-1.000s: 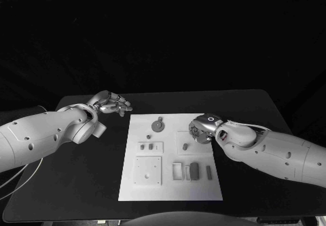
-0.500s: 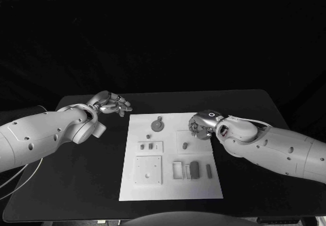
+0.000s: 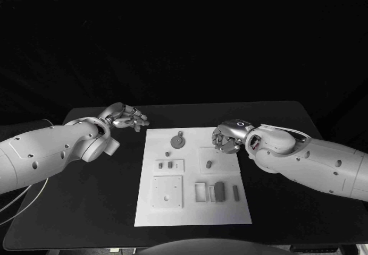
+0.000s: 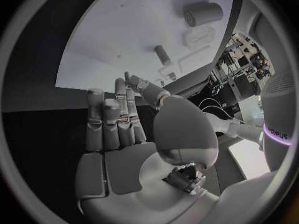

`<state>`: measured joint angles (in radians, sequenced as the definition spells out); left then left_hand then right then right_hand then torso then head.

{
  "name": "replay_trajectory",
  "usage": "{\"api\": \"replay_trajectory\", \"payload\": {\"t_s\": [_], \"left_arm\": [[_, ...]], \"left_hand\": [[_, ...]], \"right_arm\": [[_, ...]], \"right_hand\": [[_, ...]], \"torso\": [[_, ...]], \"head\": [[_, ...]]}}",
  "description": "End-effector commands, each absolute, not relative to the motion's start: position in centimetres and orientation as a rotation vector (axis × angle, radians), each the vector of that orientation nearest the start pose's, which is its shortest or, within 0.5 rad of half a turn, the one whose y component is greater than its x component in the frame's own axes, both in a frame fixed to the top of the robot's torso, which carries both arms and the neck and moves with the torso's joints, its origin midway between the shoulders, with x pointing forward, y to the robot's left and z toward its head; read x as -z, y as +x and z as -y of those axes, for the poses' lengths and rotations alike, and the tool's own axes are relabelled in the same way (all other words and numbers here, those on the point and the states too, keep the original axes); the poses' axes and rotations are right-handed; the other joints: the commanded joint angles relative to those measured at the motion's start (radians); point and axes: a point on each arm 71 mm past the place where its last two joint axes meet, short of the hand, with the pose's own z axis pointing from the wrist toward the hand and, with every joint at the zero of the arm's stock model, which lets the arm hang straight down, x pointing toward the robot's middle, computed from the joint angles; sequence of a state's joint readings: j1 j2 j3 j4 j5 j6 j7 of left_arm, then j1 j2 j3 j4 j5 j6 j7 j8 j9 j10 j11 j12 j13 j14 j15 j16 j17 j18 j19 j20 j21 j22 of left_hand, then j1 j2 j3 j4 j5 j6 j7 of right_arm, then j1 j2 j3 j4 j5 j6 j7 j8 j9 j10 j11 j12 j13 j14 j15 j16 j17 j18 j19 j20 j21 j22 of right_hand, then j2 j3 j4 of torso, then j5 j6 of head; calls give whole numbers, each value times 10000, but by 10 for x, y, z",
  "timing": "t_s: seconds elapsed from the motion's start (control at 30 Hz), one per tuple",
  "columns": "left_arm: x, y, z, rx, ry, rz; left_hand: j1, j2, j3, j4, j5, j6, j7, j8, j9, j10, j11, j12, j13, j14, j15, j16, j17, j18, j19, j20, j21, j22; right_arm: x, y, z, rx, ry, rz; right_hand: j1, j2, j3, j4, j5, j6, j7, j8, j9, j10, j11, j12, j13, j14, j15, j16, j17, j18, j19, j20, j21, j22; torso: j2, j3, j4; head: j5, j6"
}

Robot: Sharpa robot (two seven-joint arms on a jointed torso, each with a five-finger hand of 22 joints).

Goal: Assemble the parts on the task board

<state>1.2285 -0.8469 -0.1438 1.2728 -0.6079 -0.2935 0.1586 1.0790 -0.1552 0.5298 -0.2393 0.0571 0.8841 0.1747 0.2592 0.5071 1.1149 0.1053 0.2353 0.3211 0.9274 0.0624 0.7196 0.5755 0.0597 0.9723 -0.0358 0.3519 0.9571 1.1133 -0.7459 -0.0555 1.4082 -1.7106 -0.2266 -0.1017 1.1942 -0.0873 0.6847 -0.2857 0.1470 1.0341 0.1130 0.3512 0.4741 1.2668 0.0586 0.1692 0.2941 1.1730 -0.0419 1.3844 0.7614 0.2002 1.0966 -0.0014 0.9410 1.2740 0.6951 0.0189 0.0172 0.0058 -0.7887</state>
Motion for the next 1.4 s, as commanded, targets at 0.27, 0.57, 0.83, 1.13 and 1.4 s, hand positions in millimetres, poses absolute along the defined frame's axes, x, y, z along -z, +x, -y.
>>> {"api": "replay_trajectory", "payload": {"t_s": [0.27,0.57,0.83,1.13,1.4], "left_arm": [[219,520,-286,9372,-6360,-17125],[219,525,-291,9084,-6468,-16916],[220,532,-293,8869,-6537,-16695],[217,541,-295,8651,-6546,-16495],[217,542,-290,8747,-6496,-16534]], "left_hand": [[74,-7,-79,3,-9,-62,-2,47,-13,-29,48,-57,-17,52,13,-47,25,162,35,5,-50,18],[80,-12,-80,2,-9,-62,-2,50,-15,-31,51,-66,-19,54,12,-52,33,162,36,5,-52,19],[87,-18,-79,1,-9,-61,-3,54,-17,-30,53,-75,-21,57,11,-56,42,162,39,4,-53,21],[98,-22,-75,2,-8,-57,-5,60,-19,-24,53,-83,-22,59,11,-63,52,161,42,4,-57,23],[103,-18,-72,7,-8,-54,-6,65,-21,-17,53,-88,-22,60,11,-69,60,160,44,4,-59,24]], "right_arm": [[225,472,146,-6109,-4673,-17532],[223,455,97,-6595,-6090,-16932],[231,430,55,-7121,-7387,-16744],[247,415,33,-7299,-8296,-17042],[271,406,29,-7068,-8948,-17202]], "right_hand": [[-34,97,63,7,26,51,-12,25,12,43,21,-59,19,-26,-62,-46,12,616,-37,-34,-36,15],[-44,121,72,-4,34,39,-8,14,12,35,26,-80,23,-39,-58,-52,17,616,-53,-31,-44,19],[-44,119,75,-14,50,40,-9,13,15,37,26,-87,27,-43,-57,-53,20,616,-58,-30,-45,22],[-48,124,76,-18,57,38,-8,10,17,38,27,-95,30,-48,-56,-54,24,616,-65,-29,-46,26],[-59,140,76,-19,63,33,-6,4,18,37,29,-104,33,-54,-54,-56,28,616,-71,-26,-49,30]], "torso": [[-19,-20,5],[-70,-43,3],[-202,-104,-2],[-332,-179,20],[-318,-191,32]], "head": [[161,-16],[474,49],[846,6],[1221,-224],[1416,-378]]}}
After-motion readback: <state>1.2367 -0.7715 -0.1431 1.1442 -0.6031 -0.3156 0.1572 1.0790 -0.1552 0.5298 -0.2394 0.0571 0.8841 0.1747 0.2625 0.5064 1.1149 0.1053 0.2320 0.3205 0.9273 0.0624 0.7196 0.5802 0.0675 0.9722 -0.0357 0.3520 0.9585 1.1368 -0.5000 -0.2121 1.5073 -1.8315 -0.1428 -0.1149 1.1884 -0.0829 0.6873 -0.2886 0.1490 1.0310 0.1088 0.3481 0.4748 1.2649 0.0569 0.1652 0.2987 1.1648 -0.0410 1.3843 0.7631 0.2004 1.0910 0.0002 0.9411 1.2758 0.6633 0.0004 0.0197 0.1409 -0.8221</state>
